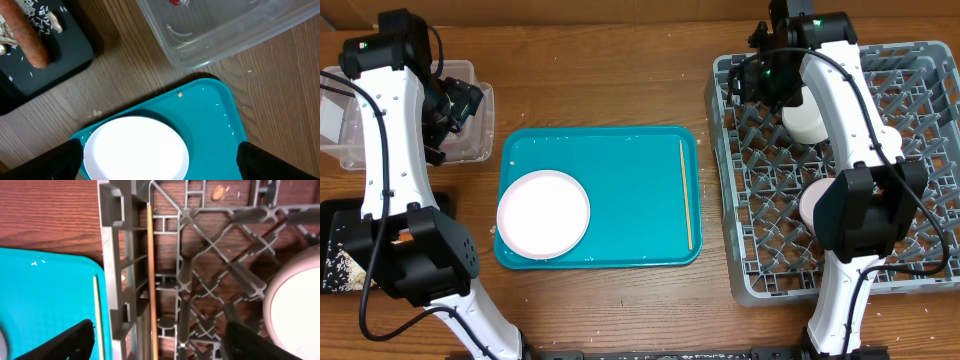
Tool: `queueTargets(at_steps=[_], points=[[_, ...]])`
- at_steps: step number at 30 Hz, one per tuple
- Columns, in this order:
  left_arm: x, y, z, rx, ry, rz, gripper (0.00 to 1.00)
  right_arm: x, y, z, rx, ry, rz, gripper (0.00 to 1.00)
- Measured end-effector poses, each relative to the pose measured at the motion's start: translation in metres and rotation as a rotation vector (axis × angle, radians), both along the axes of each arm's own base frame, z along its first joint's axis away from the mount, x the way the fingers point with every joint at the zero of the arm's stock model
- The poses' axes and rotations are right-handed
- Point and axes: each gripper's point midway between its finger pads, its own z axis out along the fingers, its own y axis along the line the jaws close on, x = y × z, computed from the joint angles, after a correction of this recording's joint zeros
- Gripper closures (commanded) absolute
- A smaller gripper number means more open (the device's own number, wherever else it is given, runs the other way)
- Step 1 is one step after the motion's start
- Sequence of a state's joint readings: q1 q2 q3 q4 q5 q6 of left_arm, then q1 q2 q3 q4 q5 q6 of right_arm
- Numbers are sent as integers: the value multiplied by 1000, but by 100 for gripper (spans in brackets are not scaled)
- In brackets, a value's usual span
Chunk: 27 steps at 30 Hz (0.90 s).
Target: Sort waste into correct bins and load items into the dishwasher
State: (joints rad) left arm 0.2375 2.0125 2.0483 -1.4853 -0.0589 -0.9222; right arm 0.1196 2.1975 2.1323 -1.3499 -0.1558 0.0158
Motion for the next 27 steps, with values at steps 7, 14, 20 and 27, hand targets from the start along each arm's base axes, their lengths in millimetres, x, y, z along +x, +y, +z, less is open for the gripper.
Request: queueTargets(at_steps=[7, 14, 20, 27], points=[[0, 0, 0, 0, 0, 0, 0, -14, 3, 1, 27, 62, -56, 16], [0, 0, 0, 0, 0, 0, 0, -31, 33, 50, 108, 6, -53, 17], [0, 0, 0, 0, 0, 0, 0, -51, 99, 67, 93, -43, 29, 9], [0, 0, 0, 0, 0, 0, 0, -74, 160, 18, -29, -39, 83, 2]])
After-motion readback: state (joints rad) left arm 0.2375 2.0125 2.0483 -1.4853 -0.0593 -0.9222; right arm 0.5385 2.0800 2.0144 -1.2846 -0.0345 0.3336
